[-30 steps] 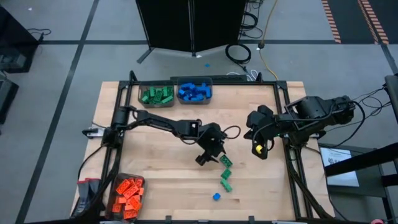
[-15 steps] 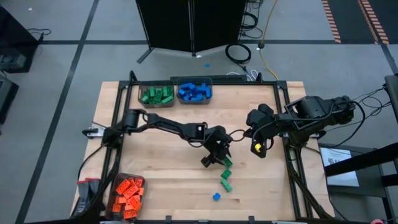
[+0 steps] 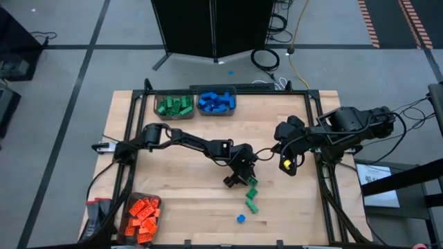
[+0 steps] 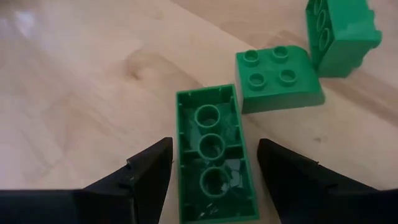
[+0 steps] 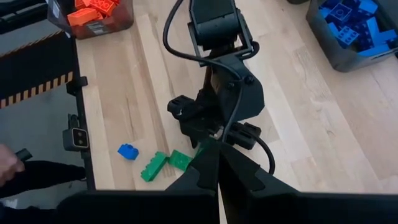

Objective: Sort blocks
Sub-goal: Put the green gamepiece into the top left black bin

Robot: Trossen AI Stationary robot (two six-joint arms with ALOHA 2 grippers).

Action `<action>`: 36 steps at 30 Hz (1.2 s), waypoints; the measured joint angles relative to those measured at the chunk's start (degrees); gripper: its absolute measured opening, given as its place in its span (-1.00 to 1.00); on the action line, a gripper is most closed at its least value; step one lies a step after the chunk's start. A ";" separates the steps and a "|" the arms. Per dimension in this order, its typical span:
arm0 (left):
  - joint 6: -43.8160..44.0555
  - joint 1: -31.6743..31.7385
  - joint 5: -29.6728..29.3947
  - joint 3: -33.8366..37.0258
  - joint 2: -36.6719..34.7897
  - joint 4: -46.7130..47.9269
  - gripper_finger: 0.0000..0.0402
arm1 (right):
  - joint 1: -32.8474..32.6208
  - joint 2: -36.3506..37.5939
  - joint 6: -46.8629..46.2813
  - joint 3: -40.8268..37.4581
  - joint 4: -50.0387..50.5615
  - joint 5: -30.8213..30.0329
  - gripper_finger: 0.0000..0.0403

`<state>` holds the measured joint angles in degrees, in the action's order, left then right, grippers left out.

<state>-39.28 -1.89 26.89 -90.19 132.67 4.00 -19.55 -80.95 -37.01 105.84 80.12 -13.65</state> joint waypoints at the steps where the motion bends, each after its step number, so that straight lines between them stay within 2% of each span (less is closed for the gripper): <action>1: 0.29 0.05 0.20 -0.03 0.33 0.15 0.21 | 0.00 0.00 0.02 0.00 0.02 0.02 -1.00; 6: 3.33 0.07 -0.48 -0.31 1.41 1.67 0.20 | 0.00 0.00 0.12 0.00 0.23 0.02 -1.00; 9: 3.65 -0.05 -0.81 -0.25 1.19 1.67 0.13 | 0.00 0.00 0.17 0.00 0.47 0.02 -1.00; 16: 15.64 -0.07 -2.49 0.09 1.39 -3.42 -0.41 | 0.00 0.00 0.59 0.00 0.65 0.00 -1.00; 23: 27.50 0.63 -5.01 0.20 -0.76 -1.88 -0.41 | 0.00 0.00 1.90 0.00 0.74 -0.02 -1.00; 29: 31.82 1.69 -14.12 0.00 -9.37 2.92 -0.41 | 0.00 0.00 2.34 0.00 0.66 -0.11 -1.00; 36: 31.38 4.77 -39.07 -0.02 -23.48 17.64 -0.41 | 0.00 0.00 2.34 0.00 0.72 -0.10 -1.00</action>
<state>-7.90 2.88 -12.18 -90.21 109.20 21.63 -19.55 -80.95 -34.68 105.84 80.84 -13.75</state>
